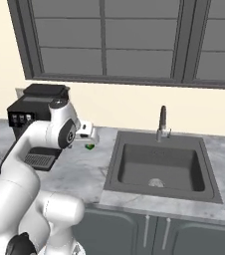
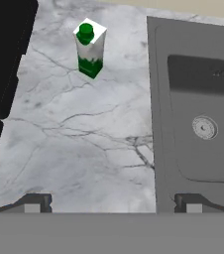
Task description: Gather the eggs and milk located in the vicinity of the sink area and place them right next to the bowl.
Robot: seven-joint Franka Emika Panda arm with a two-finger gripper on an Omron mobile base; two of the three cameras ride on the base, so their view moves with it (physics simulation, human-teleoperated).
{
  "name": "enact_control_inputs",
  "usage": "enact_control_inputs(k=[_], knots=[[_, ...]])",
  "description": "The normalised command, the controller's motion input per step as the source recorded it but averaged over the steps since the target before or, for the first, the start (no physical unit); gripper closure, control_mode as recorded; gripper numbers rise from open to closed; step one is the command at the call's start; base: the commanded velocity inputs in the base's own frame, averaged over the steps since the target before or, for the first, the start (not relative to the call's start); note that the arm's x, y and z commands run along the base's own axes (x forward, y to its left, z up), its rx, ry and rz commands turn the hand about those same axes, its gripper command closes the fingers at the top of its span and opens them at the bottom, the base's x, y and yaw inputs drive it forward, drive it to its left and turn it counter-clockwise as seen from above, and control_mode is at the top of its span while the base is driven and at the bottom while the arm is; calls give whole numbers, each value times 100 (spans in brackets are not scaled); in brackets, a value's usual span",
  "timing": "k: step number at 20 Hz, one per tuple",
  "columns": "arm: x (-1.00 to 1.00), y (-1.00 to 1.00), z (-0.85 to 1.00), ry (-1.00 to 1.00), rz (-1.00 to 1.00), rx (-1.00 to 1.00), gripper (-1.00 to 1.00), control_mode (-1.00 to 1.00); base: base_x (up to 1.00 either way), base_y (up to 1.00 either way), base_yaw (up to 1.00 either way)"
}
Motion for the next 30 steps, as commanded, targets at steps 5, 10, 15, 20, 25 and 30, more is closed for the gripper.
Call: enact_control_inputs(k=[5, 10, 15, 20, 25, 30], knots=[[0, 0, 0, 0, 0, 0, -100, -100, 1, 7, 0], [4, -4, 0, 0, 0, 0, -100, -100, 0, 0, 0], [66, -12, -19, -4, 6, 1, -100, -100, 0, 0, 0], [78, -6, 9, 11, 6, 0, -100, -100, 0, 0, 0], [8, 0, 21, 21, 4, 0, -100, -100, 0, 0, 0], [0, 0, -20, 11, 6, 1, -100, -100, 0, 0, 0]])
